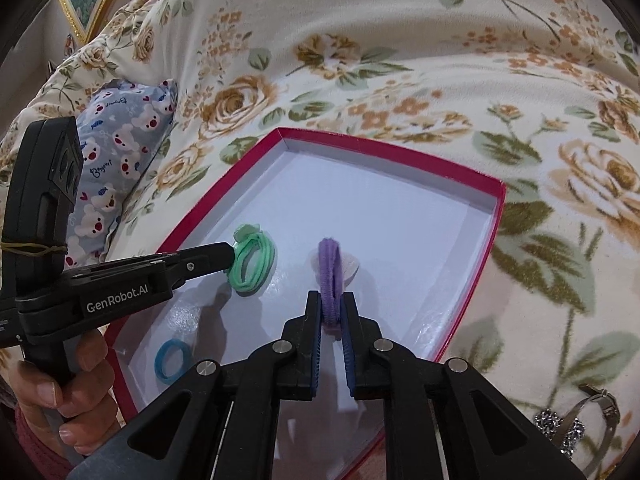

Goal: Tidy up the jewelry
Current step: 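Carry the green and purple hair ties over the white tray, then open both grippers to release the hair ties into the tray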

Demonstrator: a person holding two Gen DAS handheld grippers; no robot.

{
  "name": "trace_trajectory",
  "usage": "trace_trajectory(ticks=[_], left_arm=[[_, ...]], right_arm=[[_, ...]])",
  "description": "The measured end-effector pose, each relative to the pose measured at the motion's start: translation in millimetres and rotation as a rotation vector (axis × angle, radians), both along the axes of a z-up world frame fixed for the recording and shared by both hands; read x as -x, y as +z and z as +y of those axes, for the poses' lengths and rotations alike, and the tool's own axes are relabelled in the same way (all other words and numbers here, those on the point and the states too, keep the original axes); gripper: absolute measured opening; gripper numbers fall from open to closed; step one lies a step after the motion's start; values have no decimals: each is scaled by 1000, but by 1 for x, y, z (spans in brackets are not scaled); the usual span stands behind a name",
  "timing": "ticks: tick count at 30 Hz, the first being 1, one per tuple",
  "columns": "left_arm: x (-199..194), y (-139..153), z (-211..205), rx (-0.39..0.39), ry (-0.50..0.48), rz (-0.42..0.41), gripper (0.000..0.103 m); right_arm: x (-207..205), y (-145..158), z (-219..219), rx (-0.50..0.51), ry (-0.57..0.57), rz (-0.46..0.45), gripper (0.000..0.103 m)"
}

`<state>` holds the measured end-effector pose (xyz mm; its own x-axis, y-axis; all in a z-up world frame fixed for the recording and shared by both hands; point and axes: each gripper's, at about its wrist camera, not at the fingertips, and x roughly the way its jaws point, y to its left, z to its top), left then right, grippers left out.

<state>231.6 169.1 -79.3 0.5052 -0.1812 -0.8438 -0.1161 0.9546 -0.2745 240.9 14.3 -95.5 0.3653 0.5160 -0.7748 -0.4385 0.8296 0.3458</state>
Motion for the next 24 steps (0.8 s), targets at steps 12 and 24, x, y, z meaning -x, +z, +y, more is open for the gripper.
trace_trajectory(ticks=[12,24], left_arm=[[16,9,-1,-27,17,-15,20],[56,31,-6,4,38,-42,32]], right_arm=[[6,13,-12,-41,-23,-5,29],[28,38,-51,-81,-85,-43,36]])
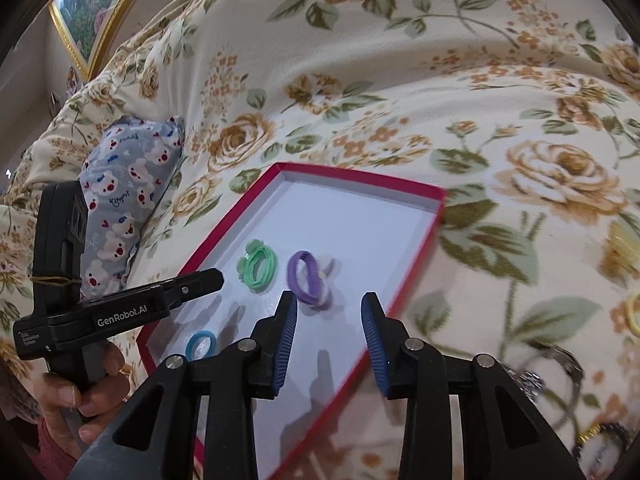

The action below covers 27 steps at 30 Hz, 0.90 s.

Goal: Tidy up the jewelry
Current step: 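Open both grippers to release the hair ties into the tray, then move both open grippers back to the remaining jewelry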

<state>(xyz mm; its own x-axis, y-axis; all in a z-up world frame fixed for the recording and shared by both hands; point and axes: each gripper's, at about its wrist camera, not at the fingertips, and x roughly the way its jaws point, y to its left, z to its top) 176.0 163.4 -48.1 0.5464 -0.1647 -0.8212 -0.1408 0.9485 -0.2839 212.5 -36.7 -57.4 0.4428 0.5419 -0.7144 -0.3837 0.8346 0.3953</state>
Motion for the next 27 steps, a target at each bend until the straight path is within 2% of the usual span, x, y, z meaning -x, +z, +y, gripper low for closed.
trace_trajectory(ticks=[12,16,27], left_arm=[[21,20,-41,24,-87,-23,37],[23,22,-58,21,-127,-21,40],[25,23,-97,16,-209,-13,41]], right_arm=[[26,7,-74,5,-126,-5,36],[34,6,-99,17,-172,2,36],[58,2,-154,40,-262,14,37]])
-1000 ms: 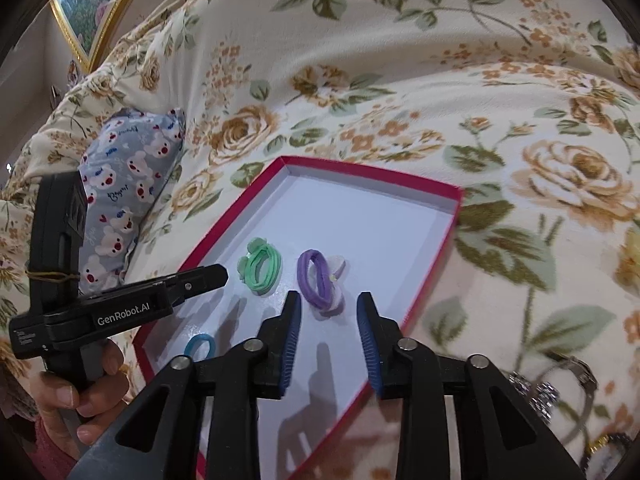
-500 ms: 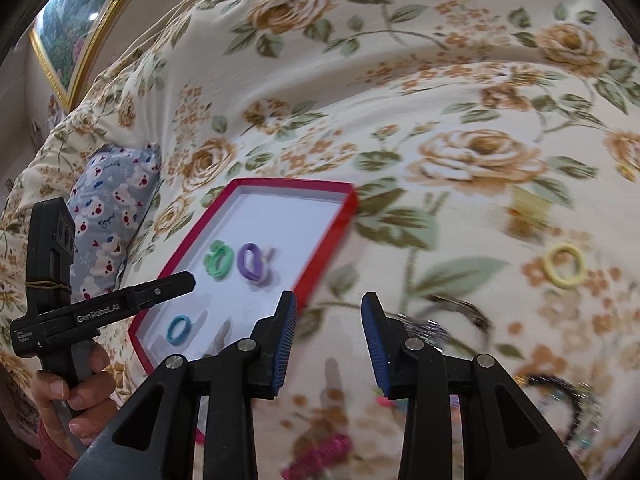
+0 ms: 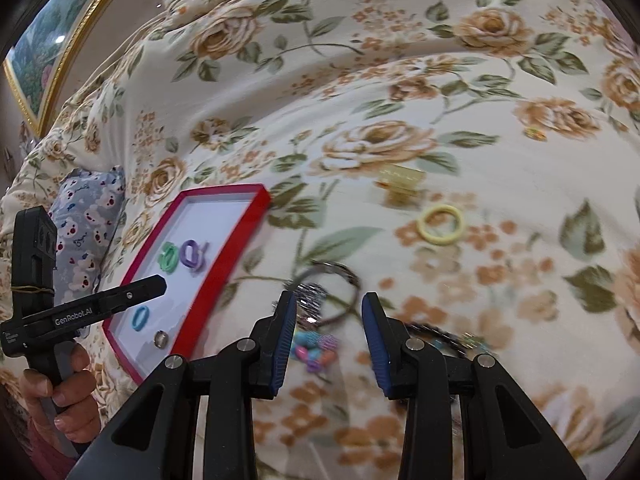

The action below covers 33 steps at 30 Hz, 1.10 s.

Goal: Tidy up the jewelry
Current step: 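Move both open grippers back to the remaining jewelry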

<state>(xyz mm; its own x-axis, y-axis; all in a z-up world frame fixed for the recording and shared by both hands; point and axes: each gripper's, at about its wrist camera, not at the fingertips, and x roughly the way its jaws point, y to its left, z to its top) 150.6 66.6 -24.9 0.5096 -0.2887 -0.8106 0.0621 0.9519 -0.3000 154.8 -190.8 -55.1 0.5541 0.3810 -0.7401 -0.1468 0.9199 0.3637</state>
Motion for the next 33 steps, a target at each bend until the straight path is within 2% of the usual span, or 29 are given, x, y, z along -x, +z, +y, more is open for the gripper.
trace_trajectory(ticks=[15,18,33], left_arm=[[25,-10,-31,-9,-85,25,43],[33,-15,-36,-7,-101,38,45],[47,-38,-58,-51,-170,80,55]], right_arm=[[39,-11,-45,27,-88,34,37],[46,-11,-44,56,-81,32,42],[63,-13,-35,157,-58,18,42]])
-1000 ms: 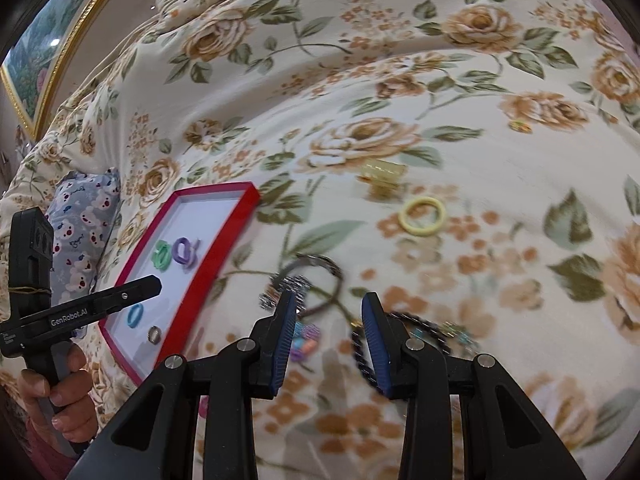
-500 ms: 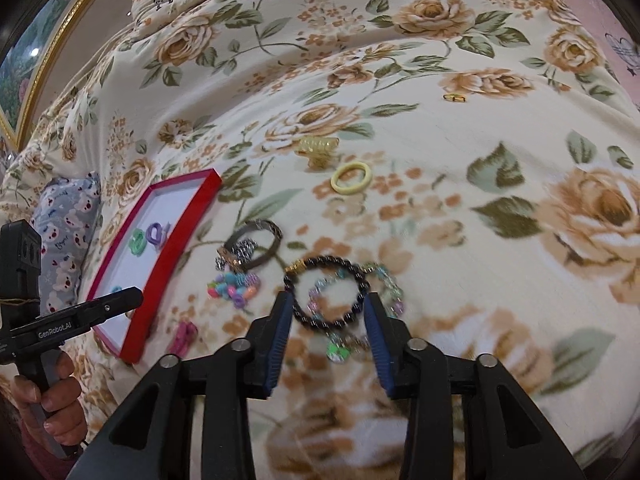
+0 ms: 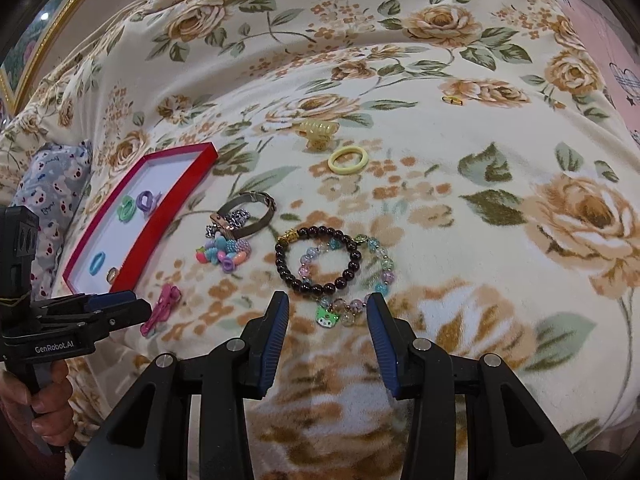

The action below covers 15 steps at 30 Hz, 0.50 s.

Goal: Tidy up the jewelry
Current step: 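Move both open grippers back to the remaining jewelry, then grasp the pink hair clip with the left gripper while the right gripper grasps the crystal bead bracelet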

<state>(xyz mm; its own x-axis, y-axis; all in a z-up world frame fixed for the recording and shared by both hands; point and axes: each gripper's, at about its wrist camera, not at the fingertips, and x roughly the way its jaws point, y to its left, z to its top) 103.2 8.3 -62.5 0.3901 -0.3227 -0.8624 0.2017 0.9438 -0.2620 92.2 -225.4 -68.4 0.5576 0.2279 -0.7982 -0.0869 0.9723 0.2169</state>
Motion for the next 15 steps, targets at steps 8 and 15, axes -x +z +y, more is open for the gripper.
trace_trajectory(ticks=[8,15], left_arm=[[-2,-11,-6,-34,-15,-6,56],[-3,-17,-19,-52,-57,-20,48]], right_arm=[[-9,-6,-15,16,-61,4,41],[-17,-19,-11,40,-54,27,37]])
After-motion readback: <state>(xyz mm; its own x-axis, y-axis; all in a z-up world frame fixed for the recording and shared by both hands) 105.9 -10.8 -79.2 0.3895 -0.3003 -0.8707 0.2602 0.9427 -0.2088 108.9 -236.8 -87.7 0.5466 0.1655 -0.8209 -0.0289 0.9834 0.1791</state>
